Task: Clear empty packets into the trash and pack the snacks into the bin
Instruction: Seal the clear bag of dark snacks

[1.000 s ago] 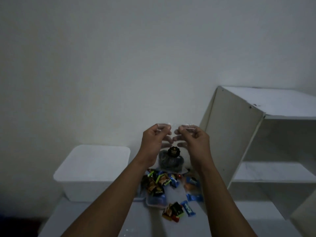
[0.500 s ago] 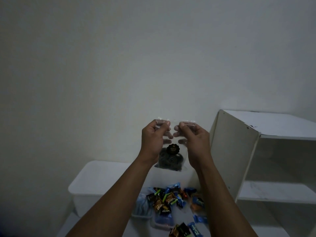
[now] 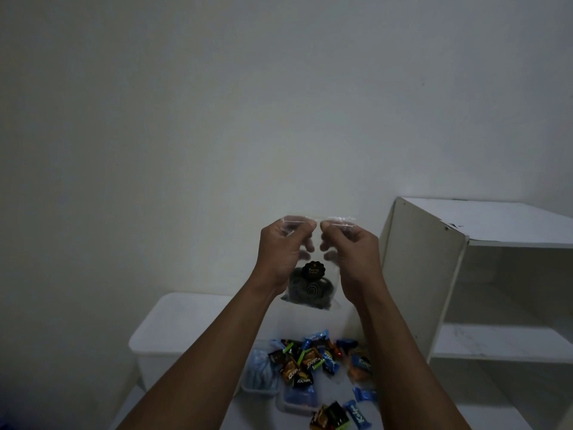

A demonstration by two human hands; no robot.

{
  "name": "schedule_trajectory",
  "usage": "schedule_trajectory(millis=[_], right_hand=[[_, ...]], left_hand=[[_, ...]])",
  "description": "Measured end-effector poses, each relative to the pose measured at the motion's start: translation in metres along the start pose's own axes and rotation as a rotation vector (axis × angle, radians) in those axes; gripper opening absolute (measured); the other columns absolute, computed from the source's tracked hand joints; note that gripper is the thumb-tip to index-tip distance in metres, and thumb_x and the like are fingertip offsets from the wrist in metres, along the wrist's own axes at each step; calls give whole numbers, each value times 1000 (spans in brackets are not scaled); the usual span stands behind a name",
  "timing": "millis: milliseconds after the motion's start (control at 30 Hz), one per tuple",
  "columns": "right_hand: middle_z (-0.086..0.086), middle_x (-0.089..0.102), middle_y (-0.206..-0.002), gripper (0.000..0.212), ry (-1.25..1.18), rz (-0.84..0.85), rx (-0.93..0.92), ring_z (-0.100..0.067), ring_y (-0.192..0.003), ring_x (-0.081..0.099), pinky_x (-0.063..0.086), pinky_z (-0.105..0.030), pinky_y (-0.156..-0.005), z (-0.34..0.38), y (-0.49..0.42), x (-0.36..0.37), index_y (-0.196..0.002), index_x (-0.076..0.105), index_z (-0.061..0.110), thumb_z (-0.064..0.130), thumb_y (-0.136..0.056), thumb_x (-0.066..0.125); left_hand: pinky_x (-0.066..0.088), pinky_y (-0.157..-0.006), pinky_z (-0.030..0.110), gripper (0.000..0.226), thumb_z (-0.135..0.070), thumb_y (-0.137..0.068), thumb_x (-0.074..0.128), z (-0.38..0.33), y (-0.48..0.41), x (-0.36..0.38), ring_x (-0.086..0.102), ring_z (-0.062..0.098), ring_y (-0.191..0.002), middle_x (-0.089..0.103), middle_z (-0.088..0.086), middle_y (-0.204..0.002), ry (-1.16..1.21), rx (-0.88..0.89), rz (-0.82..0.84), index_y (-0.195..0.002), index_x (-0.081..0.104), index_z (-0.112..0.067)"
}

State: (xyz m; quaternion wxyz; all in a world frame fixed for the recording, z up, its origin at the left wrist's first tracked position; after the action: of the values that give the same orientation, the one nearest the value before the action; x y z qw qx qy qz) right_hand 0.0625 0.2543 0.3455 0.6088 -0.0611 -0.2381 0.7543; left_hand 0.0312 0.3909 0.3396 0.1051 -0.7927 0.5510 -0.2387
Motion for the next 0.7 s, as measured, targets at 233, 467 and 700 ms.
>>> schedule_trajectory(millis=[233,467,700], right_hand=[[-3,62,-65,14,66,-49,-49,-10,-57,55,46,-22,-54,1,1,3,-88,71,1,14,-92,68],[-4,64,-71,15,-33,-2,-28,-16,-64,55,46,-30,-56,-3,5,11,-89,73,4,15,-93,65],[0,64,-67,14,-36,-111,-46,-11,-61,56,47,-29,-57,-4,2,9,-88,77,14,17,-95,64]], left_hand=[[50,-55,30,4,-17,-89,71,1,3,0,58,17,-63,61,5,-69,40,-37,29,-90,70,-12],[47,-54,29,8,-19,-90,70,-3,1,-7,56,18,-59,61,8,-65,-8,-12,-11,-85,72,-14],[49,-55,30,9,-19,-90,69,-1,4,-7,59,17,-63,65,4,-75,110,-43,-16,-92,72,-11]])
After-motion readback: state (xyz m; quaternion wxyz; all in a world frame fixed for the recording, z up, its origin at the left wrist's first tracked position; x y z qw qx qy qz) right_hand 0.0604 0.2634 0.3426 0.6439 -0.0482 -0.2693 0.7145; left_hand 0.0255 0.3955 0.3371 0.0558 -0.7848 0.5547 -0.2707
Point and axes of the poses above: each hand's wrist, its own y-axis away from the middle knuckle, its own x-axis out of the palm, z = x × y, the point moved 6 cm from there along -y, towards the middle knuckle
